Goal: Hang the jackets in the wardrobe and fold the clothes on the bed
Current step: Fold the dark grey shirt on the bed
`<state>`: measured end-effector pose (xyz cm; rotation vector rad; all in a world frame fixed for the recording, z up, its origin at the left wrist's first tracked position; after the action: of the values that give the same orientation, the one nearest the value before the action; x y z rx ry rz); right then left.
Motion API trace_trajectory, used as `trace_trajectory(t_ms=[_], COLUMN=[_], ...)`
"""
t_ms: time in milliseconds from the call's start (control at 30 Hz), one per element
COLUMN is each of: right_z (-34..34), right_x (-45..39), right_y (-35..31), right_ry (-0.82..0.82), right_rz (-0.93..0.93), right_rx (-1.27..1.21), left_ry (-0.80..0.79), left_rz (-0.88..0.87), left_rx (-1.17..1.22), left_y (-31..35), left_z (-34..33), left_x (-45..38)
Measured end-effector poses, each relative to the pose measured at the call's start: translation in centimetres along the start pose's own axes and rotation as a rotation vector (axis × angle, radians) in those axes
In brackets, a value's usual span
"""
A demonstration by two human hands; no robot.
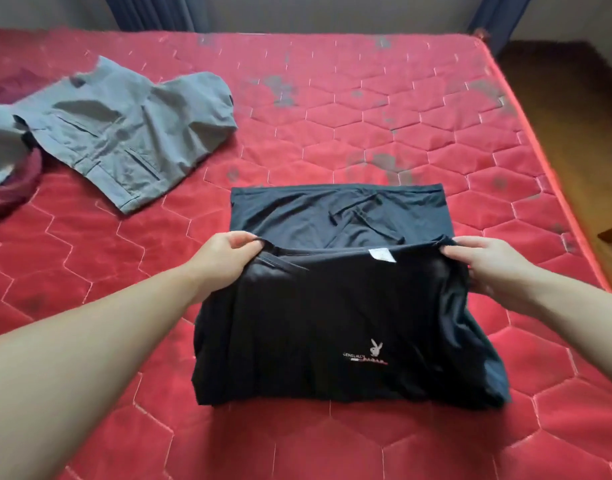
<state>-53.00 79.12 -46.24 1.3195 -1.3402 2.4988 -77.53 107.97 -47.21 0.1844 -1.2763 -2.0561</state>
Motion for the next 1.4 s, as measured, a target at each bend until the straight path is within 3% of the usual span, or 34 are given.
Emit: trace_trajectory(t_ms=[167, 333, 433, 533, 633, 667, 767, 1067, 1300, 1400], right_z=[-0.3, -1.5, -2.5, -4.2, -8.3, -9.3, -9.5, -7.6, -7.6, -8.6], right_x=[-7.1, -14.3, -17.6, -17.4, -15.1, -15.1, -17.7, -20.4, -20.9, -18.6], right_y=[-3.4, -8.2, -9.7, -8.1, -5.3, -4.4, -2.7, -2.9, -3.1, -3.4], right_ry=[0.151, 0.133, 0.307, 0.544, 0.472, 0.413, 0.348, 0.349, 0.328, 0.352], right_rz=[0.119, 0.109, 0.142, 0.298, 0.709, 0.737, 0.574, 0.545, 0.483, 0.467], right_rx=[0.027, -0.029, 0.047, 0.468, 0.846, 0.959, 1.179, 1.095, 1.196, 1.152], left_ry=[0.149, 0.323, 0.455, 0.279, -0.026, -0.082, -0.097, 0.047, -0.021, 0.016], left_rz=[-0.064, -0.115, -0.063, -0.209, -0.235, -0.199, -0.187, -0.173, -0.162, -0.364], left_rx=[-0.097, -0.184, -0.383, -0.659, -0.844, -0.891, -0.943, -0.882, -0.876, -0.772], left_y=[1.0, 1.9, 0.7, -1.3, -4.0, -5.0, -6.3, -6.9, -5.9, -3.2], left_z=[0.7, 1.6, 0.1, -5.2, -9.7, -10.3, -10.4, -8.5, -8.5, -10.9], left_x=[-7.7, -15.4, -17.7, -15.8, -13.3, -13.1, -14.1, -16.2, -15.9, -11.4])
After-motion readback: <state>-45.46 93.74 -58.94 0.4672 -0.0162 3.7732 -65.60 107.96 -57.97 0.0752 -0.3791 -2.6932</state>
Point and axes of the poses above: each hand's wrist, its own x-axis away from the middle knuckle, its own z-axis out of the back of the hand, y = z × x, the point moved 4 cm from there along -x, towards the middle knuckle, and after that the axes turned 10 degrees about -z, right-handed, at the moved point
